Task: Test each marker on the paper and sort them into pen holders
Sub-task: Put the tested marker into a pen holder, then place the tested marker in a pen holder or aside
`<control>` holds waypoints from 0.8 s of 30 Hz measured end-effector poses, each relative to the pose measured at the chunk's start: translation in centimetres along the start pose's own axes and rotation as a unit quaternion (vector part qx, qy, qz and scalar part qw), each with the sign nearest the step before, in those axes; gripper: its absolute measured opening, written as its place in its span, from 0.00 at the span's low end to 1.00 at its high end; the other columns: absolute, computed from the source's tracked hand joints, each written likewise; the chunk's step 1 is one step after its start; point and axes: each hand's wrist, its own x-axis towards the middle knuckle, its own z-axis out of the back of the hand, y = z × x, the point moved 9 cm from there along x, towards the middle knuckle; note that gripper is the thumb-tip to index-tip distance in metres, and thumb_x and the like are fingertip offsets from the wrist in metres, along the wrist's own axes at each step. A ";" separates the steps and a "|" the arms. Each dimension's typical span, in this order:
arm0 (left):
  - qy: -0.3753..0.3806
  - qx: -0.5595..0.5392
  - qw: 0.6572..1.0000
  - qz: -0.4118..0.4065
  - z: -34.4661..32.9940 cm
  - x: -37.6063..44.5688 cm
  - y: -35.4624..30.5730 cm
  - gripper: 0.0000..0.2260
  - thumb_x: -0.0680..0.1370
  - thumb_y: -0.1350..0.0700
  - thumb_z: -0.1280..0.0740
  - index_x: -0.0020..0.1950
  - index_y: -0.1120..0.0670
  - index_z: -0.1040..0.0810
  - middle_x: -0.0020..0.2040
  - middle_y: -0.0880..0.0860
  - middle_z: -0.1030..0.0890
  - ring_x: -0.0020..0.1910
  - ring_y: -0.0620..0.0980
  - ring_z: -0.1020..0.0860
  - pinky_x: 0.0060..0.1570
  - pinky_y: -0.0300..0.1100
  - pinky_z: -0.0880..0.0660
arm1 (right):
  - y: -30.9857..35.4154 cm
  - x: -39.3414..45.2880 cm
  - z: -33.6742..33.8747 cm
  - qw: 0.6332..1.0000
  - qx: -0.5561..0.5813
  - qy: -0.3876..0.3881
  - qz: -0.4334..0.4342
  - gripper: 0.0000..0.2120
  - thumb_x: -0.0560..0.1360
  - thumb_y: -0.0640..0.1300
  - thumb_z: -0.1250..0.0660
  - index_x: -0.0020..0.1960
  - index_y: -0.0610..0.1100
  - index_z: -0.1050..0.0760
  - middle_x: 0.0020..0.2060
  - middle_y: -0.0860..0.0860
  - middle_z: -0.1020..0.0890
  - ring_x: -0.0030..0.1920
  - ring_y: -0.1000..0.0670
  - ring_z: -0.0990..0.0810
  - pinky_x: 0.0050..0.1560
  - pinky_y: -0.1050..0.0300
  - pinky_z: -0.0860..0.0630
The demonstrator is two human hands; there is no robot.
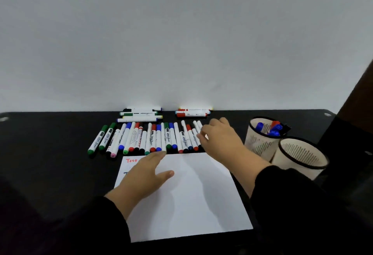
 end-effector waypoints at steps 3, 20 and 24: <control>-0.045 0.028 0.998 0.043 2.6 -1.7 4.8 0.33 0.76 0.40 0.39 0.77 0.47 0.48 0.77 0.44 0.47 0.75 0.44 0.48 0.72 0.44 0.47 | 4.4 1.2 -2.2 0.998 0.034 0.023 0.040 0.16 0.82 0.51 0.47 0.61 0.44 0.26 0.56 0.47 0.24 0.59 0.46 0.31 0.60 0.54 0.34; -0.035 0.121 0.974 0.191 7.7 -6.5 21.5 0.39 0.75 0.32 0.47 0.78 0.52 0.55 0.77 0.46 0.56 0.76 0.47 0.56 0.73 0.43 0.55 | 25.2 9.4 -10.3 0.965 0.116 0.122 0.202 0.19 0.80 0.48 0.41 0.70 0.49 0.33 0.65 0.46 0.29 0.66 0.44 0.35 0.62 0.50 0.34; -0.046 0.115 0.974 0.191 7.8 -6.5 21.9 0.40 0.74 0.31 0.47 0.78 0.51 0.55 0.77 0.45 0.57 0.76 0.46 0.56 0.73 0.44 0.53 | 28.3 10.8 -11.8 0.957 0.069 0.148 0.241 0.22 0.80 0.49 0.41 0.73 0.52 0.37 0.69 0.45 0.34 0.70 0.42 0.40 0.66 0.47 0.36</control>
